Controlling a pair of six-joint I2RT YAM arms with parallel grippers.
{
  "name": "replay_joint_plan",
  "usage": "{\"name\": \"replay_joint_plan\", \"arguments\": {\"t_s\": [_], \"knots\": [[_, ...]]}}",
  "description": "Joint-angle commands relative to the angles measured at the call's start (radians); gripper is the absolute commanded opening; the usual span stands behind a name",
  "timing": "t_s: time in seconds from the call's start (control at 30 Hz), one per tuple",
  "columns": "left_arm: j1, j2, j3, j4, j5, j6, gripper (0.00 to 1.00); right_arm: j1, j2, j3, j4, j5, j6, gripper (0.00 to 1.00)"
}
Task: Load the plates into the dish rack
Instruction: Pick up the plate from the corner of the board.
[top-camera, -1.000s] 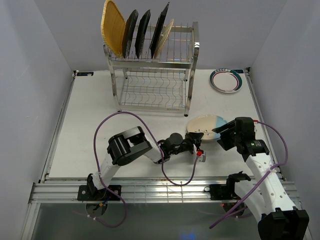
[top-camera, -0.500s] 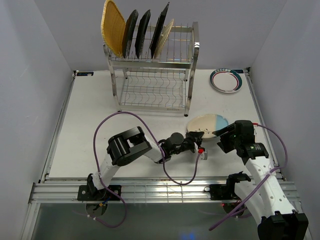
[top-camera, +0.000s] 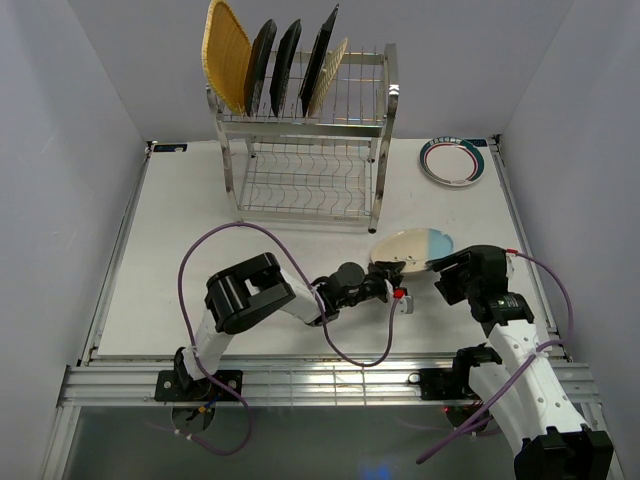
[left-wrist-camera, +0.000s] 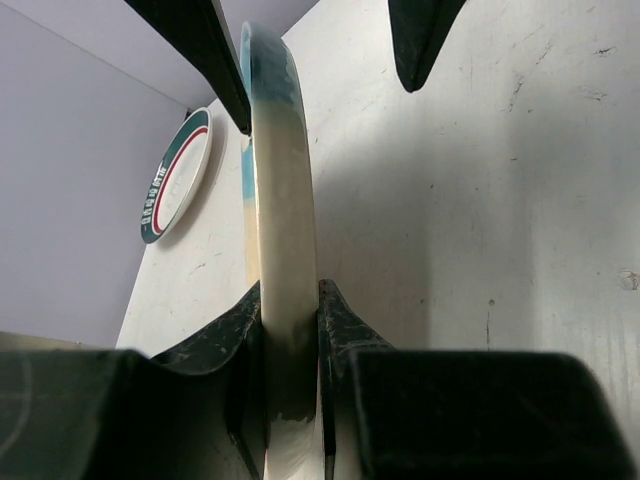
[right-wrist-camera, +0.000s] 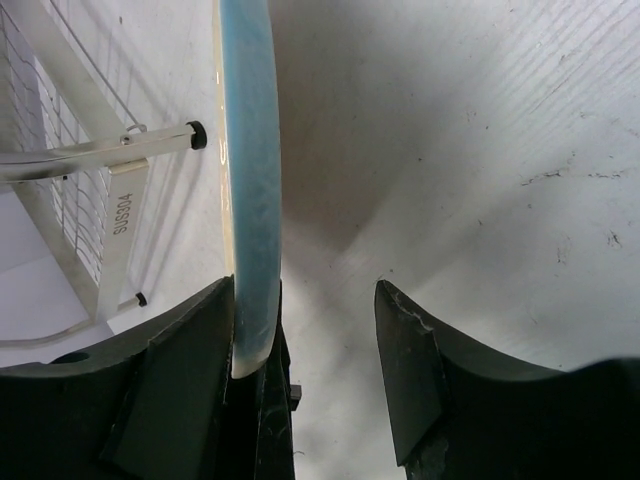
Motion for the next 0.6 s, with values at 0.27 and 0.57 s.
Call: {"name": "replay_joint_plan", "arguments": {"t_s": [0.27, 0.57], "knots": [[-0.018, -0.124, -0.036, 0.073, 0.012, -0.057, 0.0, 0.001, -0.021, -0.074, 0.163, 0.032, 0.063, 0.54], [-0.036, -0.138, -0.058, 0.102, 0.01, -0.049, 0.0, 0.001, 0.016, -0.071, 0.192, 0.048, 0.071, 0.37]]}}
